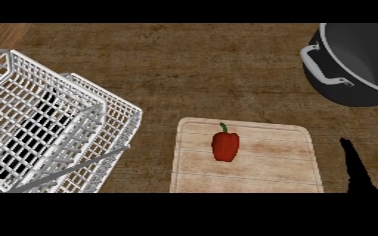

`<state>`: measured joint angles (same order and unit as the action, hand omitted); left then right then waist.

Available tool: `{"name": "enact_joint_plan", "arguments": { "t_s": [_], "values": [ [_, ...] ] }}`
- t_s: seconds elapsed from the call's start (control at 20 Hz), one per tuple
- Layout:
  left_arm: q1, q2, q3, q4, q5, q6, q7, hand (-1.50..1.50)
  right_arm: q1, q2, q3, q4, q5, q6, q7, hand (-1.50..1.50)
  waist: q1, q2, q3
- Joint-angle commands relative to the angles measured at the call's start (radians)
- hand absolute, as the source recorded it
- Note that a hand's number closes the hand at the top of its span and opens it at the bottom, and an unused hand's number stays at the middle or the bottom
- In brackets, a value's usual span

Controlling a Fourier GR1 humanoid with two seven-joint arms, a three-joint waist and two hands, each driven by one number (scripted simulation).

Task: Pick the bell pepper from the cutting board and place it in the pot

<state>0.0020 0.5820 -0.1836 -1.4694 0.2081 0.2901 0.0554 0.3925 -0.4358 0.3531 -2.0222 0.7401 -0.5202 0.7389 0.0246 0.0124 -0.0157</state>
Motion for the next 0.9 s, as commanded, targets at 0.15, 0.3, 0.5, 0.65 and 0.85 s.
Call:
{"name": "enact_joint_plan", "arguments": {
  "t_s": [0.15, 0.3, 0.5, 0.65, 0.85],
  "values": [
    [-0.038, -0.004, -0.007, -0.004, -0.004, -0.018, 0.001, 0.00, -0.133, 0.038, 0.119, -0.058, 0.049, 0.382, 0.412, -1.50, 0.044, 0.008, 0.004],
    [-0.053, -0.027, -0.015, -0.001, -0.006, -0.012, 0.008, 0.00, -0.217, 0.111, 0.169, -0.063, 0.021, 0.513, 0.568, -1.50, 0.040, 0.003, 0.006],
    [-0.049, -0.009, -0.004, -0.018, -0.018, -0.001, 0.029, 0.00, -0.365, 0.215, 0.151, -0.005, -0.022, 0.623, 0.695, -1.50, 0.048, -0.001, 0.010],
    [-0.044, -0.040, -0.032, -0.006, -0.031, 0.001, 0.027, 0.00, -0.442, 0.272, 0.151, 0.042, -0.032, 0.691, 0.746, -1.50, 0.026, -0.004, 0.010],
    [-0.064, -0.008, 0.000, 0.002, -0.016, -0.022, 0.050, 0.00, -0.539, 0.366, 0.097, 0.182, -0.017, 0.721, 0.748, -1.50, 0.021, -0.003, 0.011]
  ]
}}
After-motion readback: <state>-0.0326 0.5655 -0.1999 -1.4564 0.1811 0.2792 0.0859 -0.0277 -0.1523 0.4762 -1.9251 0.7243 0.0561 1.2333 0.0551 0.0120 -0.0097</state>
